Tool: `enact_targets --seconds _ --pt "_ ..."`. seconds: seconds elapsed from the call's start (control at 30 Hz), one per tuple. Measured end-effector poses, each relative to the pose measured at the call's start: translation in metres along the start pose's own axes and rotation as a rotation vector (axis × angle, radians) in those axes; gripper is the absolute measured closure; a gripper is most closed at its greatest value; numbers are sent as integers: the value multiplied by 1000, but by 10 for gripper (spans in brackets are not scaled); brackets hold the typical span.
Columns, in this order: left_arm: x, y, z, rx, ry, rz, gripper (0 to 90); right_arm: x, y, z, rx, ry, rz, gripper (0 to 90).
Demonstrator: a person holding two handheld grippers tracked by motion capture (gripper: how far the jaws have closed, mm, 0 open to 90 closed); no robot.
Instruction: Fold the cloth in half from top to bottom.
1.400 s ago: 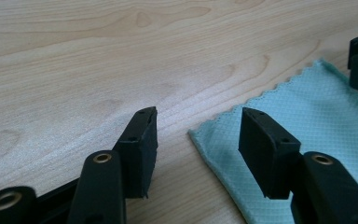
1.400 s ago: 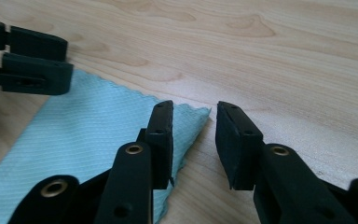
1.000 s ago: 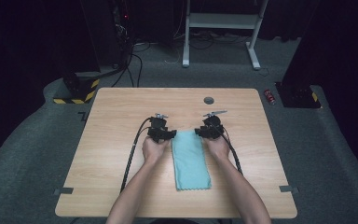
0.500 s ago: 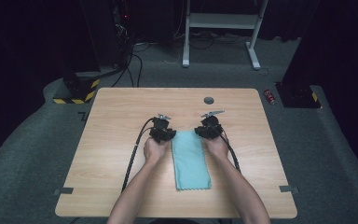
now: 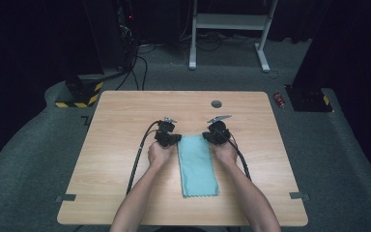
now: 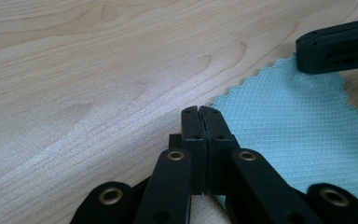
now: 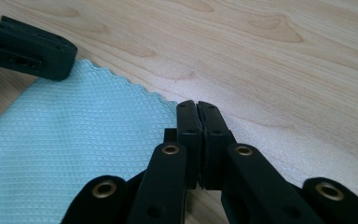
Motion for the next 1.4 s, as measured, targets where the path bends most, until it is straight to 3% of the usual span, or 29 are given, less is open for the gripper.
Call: enact_targets --seconds 0.27,0.7,1.07,1.4 --pt "10 -8 -2 -15 17 -34 892 6 -13 2 -2 -17 -35 889" --pt "26 -6 -5 -17 44 -31 892 10 -21 -5 -25 -11 -69 891" --pt "41 -4 -5 -37 22 -44 892 13 -23 -16 -32 22 -84 892" --pt "53 -11 1 -34 -4 -86 892 34 -32 -16 -46 15 -94 892"
Point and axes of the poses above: each handheld gripper's, and its own axes: y roughly forward along the jaws, x roughly out of its top, z roughly to its left, the point moved 6 cm from there along y, roughly forward along the jaws, and after that the axes turned 6 degrees about x, right-handed, at the moved point
